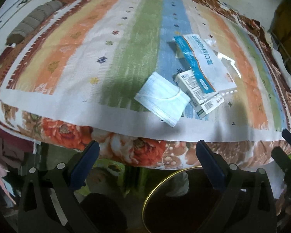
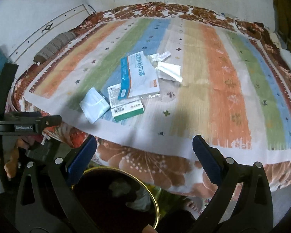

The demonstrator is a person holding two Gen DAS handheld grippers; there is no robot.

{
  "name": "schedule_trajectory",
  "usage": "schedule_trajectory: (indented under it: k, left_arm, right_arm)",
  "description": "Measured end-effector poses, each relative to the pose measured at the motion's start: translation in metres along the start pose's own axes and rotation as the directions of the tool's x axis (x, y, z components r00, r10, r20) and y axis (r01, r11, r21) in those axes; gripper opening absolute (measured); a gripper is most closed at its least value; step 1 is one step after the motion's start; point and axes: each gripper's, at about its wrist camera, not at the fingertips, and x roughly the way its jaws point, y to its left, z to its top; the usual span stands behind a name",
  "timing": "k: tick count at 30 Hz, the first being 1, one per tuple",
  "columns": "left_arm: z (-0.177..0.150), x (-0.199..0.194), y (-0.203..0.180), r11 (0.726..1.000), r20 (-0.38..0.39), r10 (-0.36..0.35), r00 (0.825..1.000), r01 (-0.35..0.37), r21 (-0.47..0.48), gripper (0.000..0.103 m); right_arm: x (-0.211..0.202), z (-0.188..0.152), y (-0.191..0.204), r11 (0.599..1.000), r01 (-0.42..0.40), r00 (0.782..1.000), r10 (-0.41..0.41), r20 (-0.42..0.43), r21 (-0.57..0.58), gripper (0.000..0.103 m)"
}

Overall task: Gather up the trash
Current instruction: 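Move both tools back toward the blue mask and mask box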

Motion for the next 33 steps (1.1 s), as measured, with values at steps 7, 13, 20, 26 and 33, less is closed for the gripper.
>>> schedule_trajectory:
  k: [7,13,20,26,33]
  left_arm:
    - [0.019,0.008,0.001,0.999,0.022,0.029,0.999,-0.030,0.035,0.097]
    - [0.034,0.017,0.007,1.000,0.011,-0.011,1.000,0.011,0.020,0.096]
    - [0.041,0.038,0.011,0.999,-0.010,-0.010,1.000,0.011,0.049,0.091]
    - [0.052,0.056,0.017,0.996,-0.021,-0.026,0.999,0.028,0.083,0.090]
    - [0.061,0.080,0.019,0.994,-0.065,-0.023,0.998,0.030,0.104,0.080]
  right_arm:
    - [0.017,0.020,-0.015,0.997,-0.032,0.999,0.032,0.002,0.073,0.094]
    - [0.040,0.033,-0.024,0.990,-0.070,0.997,0.074,-0.026,0.124,0.094]
    - [0.063,0.047,-0.033,0.980,-0.108,0.993,0.115,-0.035,0.168,0.093]
    - [0.087,0.058,-0.039,0.974,-0.128,0.988,0.142,-0.065,0.186,0.084]
    - [0.110,0.068,-0.044,0.966,-0.157,0.979,0.179,-0.093,0.204,0.078]
